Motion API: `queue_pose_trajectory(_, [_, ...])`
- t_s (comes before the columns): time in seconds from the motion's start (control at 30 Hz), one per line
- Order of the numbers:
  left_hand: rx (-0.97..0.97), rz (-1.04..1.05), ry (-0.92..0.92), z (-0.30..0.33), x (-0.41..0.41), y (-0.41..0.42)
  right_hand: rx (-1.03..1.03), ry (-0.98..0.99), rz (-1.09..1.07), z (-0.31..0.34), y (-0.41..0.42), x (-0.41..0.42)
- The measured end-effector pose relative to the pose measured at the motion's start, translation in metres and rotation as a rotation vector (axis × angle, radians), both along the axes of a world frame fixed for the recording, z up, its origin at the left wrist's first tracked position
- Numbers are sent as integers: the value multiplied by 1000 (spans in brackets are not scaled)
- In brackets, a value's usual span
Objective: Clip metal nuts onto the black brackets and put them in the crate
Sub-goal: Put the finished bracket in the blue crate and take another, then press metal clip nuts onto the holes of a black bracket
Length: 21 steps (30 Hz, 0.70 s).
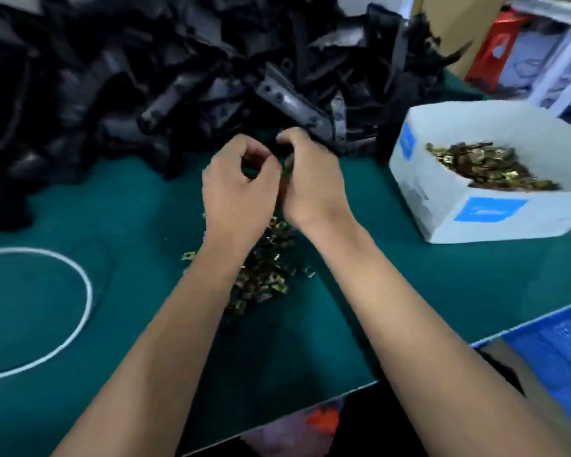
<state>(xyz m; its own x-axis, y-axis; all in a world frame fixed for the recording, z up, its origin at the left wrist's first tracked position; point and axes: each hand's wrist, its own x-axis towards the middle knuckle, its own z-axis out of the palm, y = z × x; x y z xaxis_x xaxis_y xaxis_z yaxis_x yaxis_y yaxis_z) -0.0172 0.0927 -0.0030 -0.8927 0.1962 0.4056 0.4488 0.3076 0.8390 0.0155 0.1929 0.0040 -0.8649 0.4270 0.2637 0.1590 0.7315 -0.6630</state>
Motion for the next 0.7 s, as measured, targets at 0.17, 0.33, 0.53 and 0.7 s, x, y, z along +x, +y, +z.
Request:
queue_pose_trajectory(0.17, [-105, 93, -19, -31, -43, -62, 389, 19, -164, -22, -27, -66])
queue_pose_trajectory(0.33, [88, 164, -154, -43, -71, -85, 431, 41, -403, -16, 3, -104])
queue_pose_trajectory(0.53, [237, 171, -259, -48, -83, -76, 493, 217, -296, -16, -4, -97])
queue_pose_trajectory(0.7, [381, 37, -413, -42, -82, -74, 328, 757, -38, 12, -36, -70])
